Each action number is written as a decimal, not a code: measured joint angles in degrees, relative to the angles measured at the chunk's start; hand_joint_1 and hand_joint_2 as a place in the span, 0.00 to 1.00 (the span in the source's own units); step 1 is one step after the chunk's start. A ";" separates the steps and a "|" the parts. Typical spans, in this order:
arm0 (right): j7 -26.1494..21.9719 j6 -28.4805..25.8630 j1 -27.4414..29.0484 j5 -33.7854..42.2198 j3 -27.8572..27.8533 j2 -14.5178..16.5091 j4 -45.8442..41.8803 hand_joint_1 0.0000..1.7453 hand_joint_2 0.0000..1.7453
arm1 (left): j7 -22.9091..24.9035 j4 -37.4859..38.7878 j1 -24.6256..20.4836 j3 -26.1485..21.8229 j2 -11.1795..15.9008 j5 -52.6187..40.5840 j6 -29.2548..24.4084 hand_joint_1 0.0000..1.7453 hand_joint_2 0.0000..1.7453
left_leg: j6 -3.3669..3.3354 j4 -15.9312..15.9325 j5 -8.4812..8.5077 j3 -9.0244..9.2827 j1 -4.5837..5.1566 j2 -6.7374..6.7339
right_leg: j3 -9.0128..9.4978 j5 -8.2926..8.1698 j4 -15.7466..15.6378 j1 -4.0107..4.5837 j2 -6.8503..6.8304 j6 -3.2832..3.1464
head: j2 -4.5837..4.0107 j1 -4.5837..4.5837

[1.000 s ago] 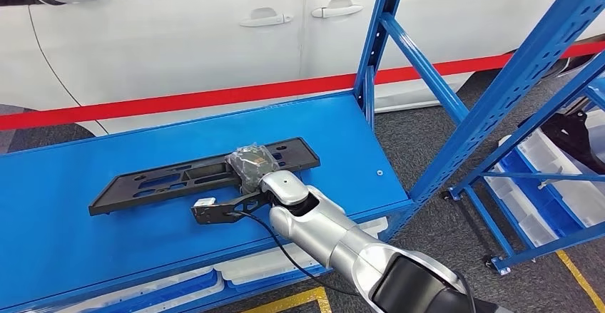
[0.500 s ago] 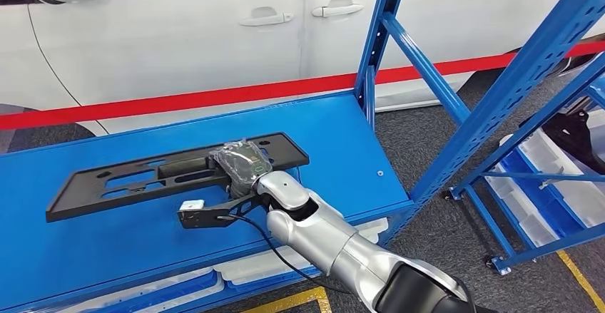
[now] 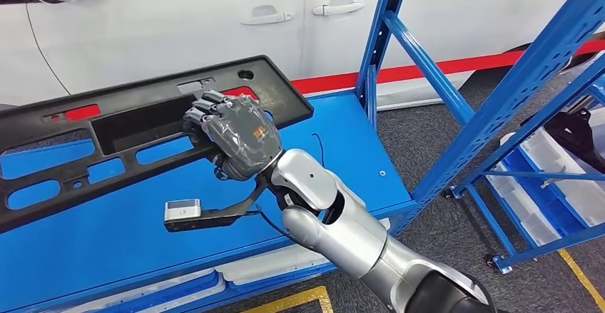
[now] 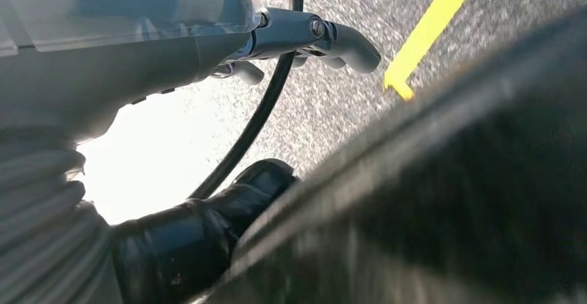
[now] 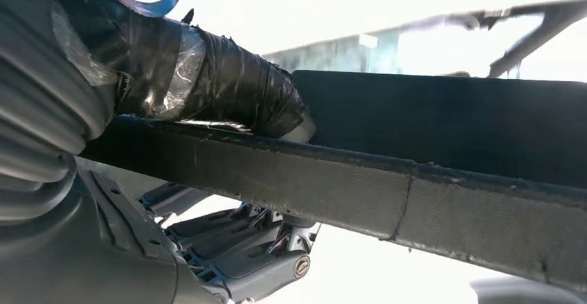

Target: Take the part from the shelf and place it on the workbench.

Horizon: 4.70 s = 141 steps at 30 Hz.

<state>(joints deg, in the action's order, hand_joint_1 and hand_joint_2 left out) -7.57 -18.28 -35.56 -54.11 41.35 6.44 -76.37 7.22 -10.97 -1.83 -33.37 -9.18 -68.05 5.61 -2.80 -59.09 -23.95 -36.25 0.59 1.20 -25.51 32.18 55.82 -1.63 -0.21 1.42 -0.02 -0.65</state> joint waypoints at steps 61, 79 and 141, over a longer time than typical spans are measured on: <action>-2.24 7.70 -0.80 12.74 12.59 -1.44 -19.55 1.00 1.00 | 4.82 0.11 -0.03 -2.85 -1.37 1.37 0.11 0.00 1.00 | 3.01 -0.01 -5.49 6.12 -0.96 -3.16 | -11.78 -8.59 4.66 1.35 -4.15 -1.94 | 0.00 0.34; -1.51 7.55 3.40 12.00 12.52 -11.79 -27.84 1.00 1.00 | 4.91 0.22 -0.44 -2.03 -2.39 -0.94 0.15 0.00 1.00 | 2.71 0.28 3.41 -4.01 -0.78 3.45 | -2.35 -2.69 1.07 1.29 2.12 -3.61 | 0.00 0.33; 0.16 13.16 7.46 7.68 13.13 -15.34 -21.54 1.00 1.00 | 4.34 0.24 -0.55 -1.98 -0.95 -0.36 1.12 0.00 1.00 | 3.49 -1.67 3.11 -6.52 -0.83 2.18 | -3.79 -2.82 1.88 0.80 1.72 -2.84 | 0.00 0.50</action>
<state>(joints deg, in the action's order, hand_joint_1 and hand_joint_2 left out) -7.41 -5.11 -28.10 -46.43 54.48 -8.90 -97.91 11.56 -10.73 -2.38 -35.34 -10.13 -68.41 6.73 0.69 -60.76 -20.84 -42.77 -0.24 3.38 -29.29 29.36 57.70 -0.82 1.51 -1.42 -0.02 -0.15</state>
